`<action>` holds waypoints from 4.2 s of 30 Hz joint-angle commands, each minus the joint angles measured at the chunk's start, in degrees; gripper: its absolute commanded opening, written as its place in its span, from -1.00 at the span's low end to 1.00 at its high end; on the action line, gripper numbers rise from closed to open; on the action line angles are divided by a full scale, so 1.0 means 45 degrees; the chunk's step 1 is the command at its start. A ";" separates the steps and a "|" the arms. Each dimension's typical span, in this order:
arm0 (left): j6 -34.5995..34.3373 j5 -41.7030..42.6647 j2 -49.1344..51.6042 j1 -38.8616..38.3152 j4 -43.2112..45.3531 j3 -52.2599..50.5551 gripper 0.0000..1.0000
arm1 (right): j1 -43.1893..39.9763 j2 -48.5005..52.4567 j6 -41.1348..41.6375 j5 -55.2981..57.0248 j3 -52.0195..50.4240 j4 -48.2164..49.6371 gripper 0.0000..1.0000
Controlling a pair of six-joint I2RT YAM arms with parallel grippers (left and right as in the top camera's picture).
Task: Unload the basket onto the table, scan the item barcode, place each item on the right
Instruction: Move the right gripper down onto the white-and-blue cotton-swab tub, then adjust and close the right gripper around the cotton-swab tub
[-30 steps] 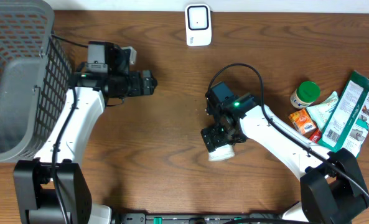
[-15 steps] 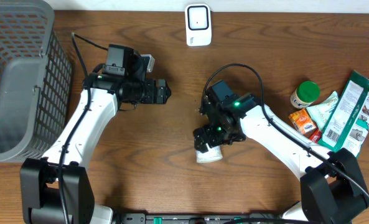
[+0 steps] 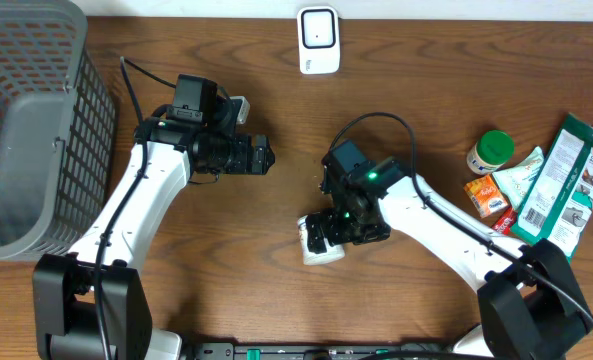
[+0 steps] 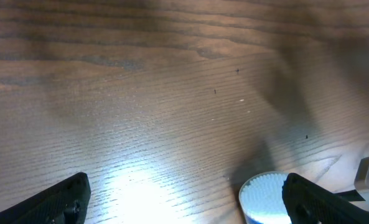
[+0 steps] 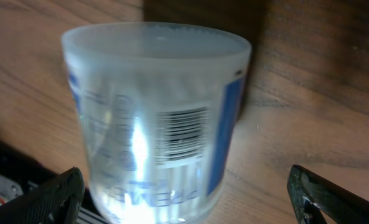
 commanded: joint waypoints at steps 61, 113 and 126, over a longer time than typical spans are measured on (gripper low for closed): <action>0.0563 -0.0699 0.0189 -0.0024 0.0869 -0.0126 0.96 | -0.0617 -0.0151 -0.0452 0.2263 0.0359 0.0107 0.79; 0.0559 -0.0699 0.0189 -0.0024 0.0869 -0.0126 0.96 | 0.0423 -0.0146 -0.0282 0.5459 0.0355 -0.0816 0.51; 0.0563 -0.0699 0.0189 -0.0024 0.0869 -0.0126 0.96 | 0.0423 -0.0146 -0.0185 0.5605 0.0058 -0.0821 0.44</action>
